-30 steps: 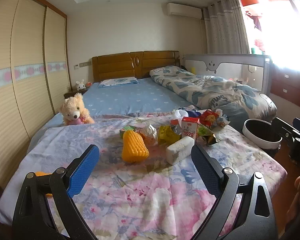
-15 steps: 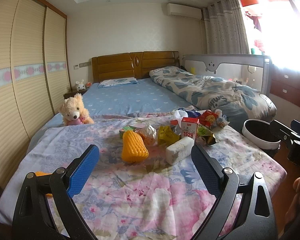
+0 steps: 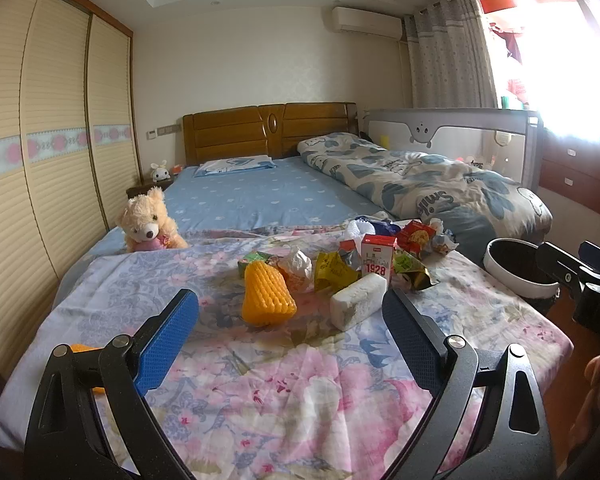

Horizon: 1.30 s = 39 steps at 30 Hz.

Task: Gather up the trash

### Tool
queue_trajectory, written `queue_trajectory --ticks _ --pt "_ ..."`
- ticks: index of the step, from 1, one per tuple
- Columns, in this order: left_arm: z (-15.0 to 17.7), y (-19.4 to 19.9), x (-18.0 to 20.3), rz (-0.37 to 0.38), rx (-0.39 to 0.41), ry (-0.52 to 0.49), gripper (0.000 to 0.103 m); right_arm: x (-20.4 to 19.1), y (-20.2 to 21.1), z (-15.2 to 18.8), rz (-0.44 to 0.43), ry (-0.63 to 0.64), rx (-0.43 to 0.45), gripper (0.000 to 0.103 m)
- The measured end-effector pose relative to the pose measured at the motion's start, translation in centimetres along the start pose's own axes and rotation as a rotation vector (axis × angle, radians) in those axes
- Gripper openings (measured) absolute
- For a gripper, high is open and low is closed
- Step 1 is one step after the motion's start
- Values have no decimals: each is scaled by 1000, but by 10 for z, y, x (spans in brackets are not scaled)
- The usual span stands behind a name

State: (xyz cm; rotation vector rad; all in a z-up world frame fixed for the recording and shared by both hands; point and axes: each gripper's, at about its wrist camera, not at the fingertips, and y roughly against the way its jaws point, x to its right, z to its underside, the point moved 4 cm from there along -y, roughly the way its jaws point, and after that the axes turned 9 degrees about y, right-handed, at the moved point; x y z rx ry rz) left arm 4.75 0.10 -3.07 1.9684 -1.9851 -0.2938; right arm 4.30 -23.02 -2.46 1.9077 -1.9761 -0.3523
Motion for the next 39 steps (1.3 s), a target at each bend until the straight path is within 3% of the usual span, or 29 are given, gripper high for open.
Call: queue_trajectory --ticks 33,39 --pt "0 -1 -1 -4 0 2 95 -4 -2 2 -8 4 -9 103" --pt "5 -14 -5 -2 -42 15 95 -6 -9 7 -30 2 -40 103"
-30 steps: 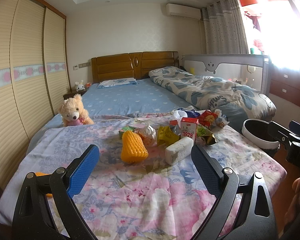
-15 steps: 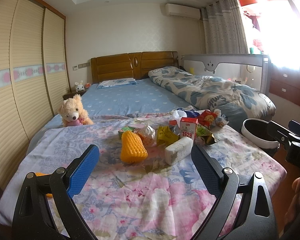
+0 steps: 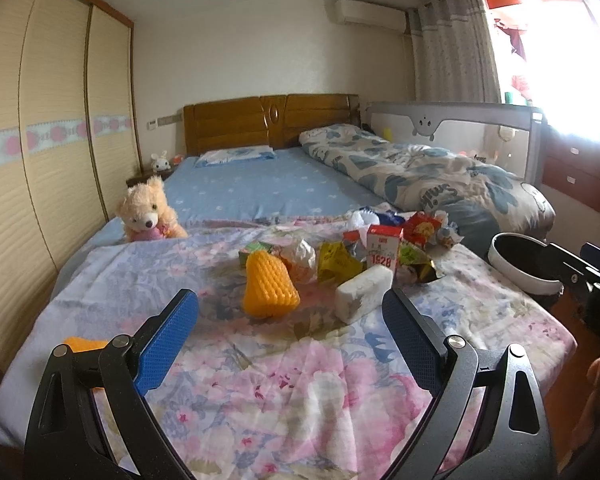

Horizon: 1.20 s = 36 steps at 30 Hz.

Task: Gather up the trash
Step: 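Grasp the yellow mesh sleeve with left tool while right tool grasps the white foam block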

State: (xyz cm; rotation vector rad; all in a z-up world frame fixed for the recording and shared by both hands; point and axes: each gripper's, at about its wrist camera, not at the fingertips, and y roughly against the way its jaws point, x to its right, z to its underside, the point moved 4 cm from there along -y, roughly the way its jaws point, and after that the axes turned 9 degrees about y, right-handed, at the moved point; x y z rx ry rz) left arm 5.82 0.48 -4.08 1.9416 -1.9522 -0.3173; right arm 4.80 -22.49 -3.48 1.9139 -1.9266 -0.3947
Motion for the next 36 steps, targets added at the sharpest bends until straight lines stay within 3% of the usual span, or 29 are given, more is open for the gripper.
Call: queue_trajectory --ticks 5,14,21,29,33,36 --pt "4 -24 -5 8 -62 -7 95 3 -14 1 -29 -2 -43 103" --pt "10 -78 -34 -63 -173 2 95 -5 -56 8 -111 -4 -138 102" --pt "8 -119 -56 -82 -257 8 95 -44 -100 11 -261 22 -218 102" --pt "9 -154 -62 -12 -359 61 94 -77 -142 13 -401 107 -288 101" --pt "15 -174 -58 20 -416 65 81 -85 -162 15 -418 154 -323 101" --pt "20 -186 -58 34 -462 77 80 -88 -180 17 -428 176 -347 101"
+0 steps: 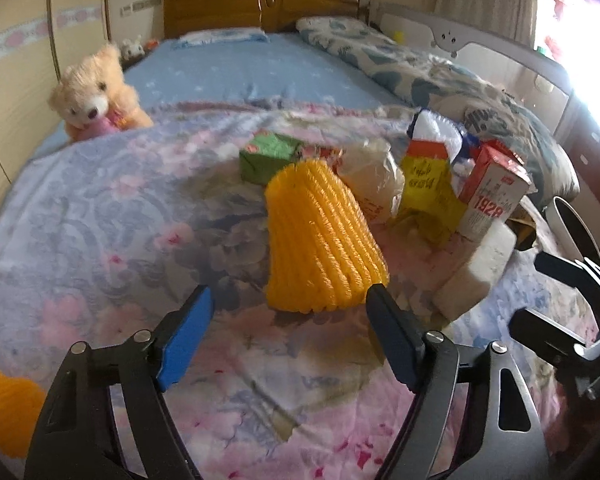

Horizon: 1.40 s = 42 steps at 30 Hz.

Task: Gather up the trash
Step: 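Grasp the yellow mesh sleeve with left tool while right tool grasps the white foam block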

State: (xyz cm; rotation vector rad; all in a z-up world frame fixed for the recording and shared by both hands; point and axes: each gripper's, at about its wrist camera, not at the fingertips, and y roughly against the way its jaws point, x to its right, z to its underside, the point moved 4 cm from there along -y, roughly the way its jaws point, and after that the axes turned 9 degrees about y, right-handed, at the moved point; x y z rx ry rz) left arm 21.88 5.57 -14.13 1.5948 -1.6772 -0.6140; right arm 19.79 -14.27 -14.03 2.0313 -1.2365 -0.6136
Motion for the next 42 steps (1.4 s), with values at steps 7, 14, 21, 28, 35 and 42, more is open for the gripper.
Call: queue_trajectory --ticks 7,14,21,28,35,42 --pt "3 -10 6 67 -48 -17 49 16 -33 -5 -31 -18 -61 97" --pt "7 3 13 110 -37 -38 29 15 -13 0 -118 -42 -42 43" --pt "23 21 17 153 -42 -12 26 15 15 13 -102 -68 -19 18" --pt "32 27 7 141 -36 17 26 36 23 20 -100 -260 -35 72" --pt "36 29 5 137 -39 2 26 48 -15 1 -55 -442 -64 76" --pt "38 33 12 148 -38 -7 26 34 -34 0 -195 -432 -51 30"
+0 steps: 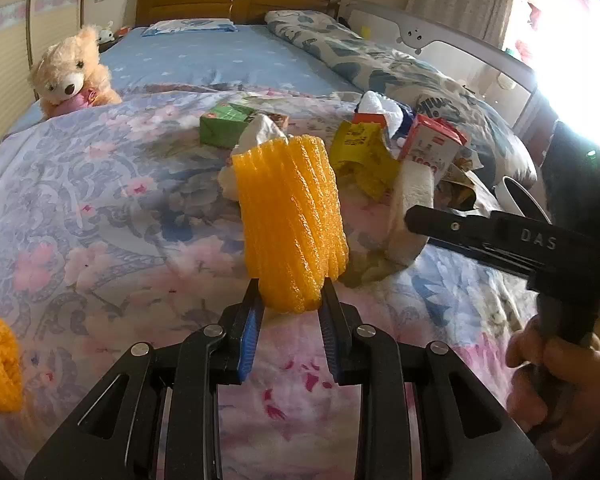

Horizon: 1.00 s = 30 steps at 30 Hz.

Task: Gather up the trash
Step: 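Grasp the yellow mesh sleeve with left tool while right tool grasps the white foam block, then carry the mesh sleeve and foam block in both tools over the bin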

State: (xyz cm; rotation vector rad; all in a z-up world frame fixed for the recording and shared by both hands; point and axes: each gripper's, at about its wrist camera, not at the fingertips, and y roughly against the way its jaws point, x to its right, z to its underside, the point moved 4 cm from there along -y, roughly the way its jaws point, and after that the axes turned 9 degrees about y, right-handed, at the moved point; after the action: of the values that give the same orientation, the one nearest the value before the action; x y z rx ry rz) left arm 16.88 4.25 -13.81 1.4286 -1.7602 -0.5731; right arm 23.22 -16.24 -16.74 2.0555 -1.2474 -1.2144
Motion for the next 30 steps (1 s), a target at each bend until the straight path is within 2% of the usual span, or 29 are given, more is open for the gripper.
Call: queue_trajectory --ticks 3,6,11,18,30 --pt "-1 2 7 9 1 -10 26 -4 8 -1 -18 25 4 19" --pt "-1 4 18 23 1 -26 26 4 20 0 -21 29 23 17" --pt "3 3 58 76 -16 -98 26 34 50 11 -2 -9 60 17" --pt "12 -8 124 162 -55 -209 26 83 113 27 81 -77 135 17" --pt "13 -29 211 243 -106 -339 26 145 182 39 192 -165 238 17"
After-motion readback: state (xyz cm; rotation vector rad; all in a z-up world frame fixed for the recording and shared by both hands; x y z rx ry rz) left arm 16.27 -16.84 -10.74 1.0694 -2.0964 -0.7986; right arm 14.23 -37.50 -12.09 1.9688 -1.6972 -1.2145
